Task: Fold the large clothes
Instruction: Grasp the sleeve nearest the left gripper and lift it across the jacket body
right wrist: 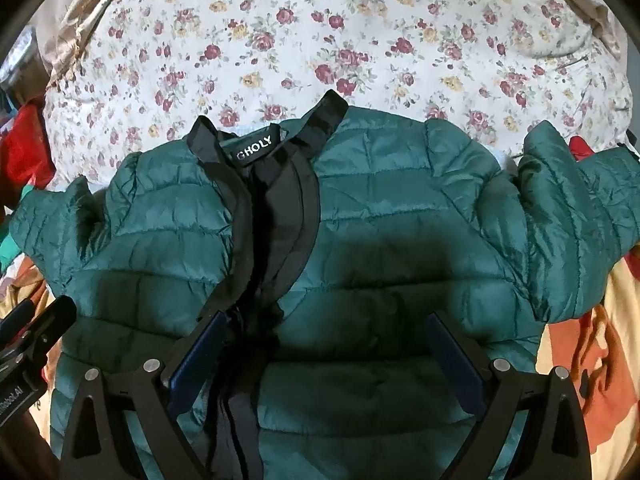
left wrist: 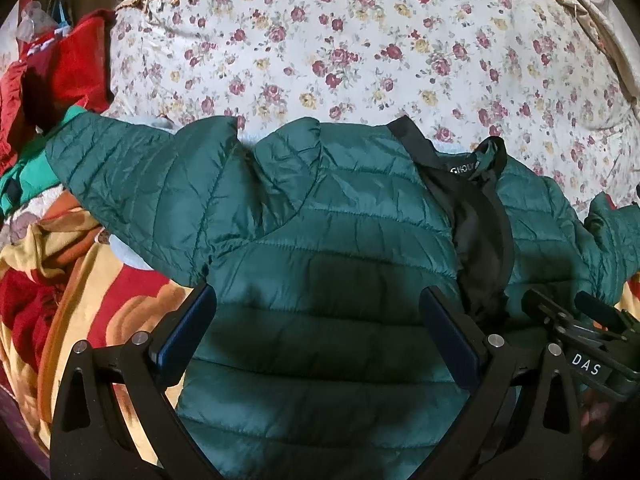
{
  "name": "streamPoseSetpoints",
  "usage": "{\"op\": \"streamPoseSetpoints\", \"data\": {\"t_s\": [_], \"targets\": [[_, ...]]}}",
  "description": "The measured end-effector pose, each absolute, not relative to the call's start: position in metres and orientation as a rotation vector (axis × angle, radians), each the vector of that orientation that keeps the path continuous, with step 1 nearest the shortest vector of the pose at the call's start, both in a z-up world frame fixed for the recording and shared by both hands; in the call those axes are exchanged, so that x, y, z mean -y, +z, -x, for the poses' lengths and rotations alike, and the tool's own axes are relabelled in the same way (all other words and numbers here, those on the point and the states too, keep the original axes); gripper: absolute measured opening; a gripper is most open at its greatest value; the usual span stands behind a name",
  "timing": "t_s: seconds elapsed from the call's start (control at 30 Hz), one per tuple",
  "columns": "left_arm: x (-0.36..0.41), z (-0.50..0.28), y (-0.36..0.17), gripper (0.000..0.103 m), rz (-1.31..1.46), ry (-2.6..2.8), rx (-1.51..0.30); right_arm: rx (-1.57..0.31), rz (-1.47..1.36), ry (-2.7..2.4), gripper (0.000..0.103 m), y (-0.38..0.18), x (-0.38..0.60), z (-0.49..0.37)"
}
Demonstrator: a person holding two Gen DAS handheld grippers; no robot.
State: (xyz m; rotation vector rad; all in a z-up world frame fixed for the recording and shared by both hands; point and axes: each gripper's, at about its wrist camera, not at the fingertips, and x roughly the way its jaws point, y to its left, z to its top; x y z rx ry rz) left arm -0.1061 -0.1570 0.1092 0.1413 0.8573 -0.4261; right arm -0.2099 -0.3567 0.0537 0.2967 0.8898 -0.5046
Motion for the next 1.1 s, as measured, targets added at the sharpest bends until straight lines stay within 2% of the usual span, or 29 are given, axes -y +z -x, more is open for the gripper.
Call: {"op": "streamPoseSetpoints", "data": {"t_s": [0.4, 1.1], "targets": [[0.152, 0.095, 0.092, 0.102, -0.119, -0.419, -0.899, -0.910, -0.286, -0.512, 0.098, 0.043, 0.357, 0.198], [0.105, 0.049, 0.100, 0.102, -0.075, -0.300, -0.871, -0.900, -0.313, -0.454, 0.098, 0.038, 0.353, 0.180]]}}
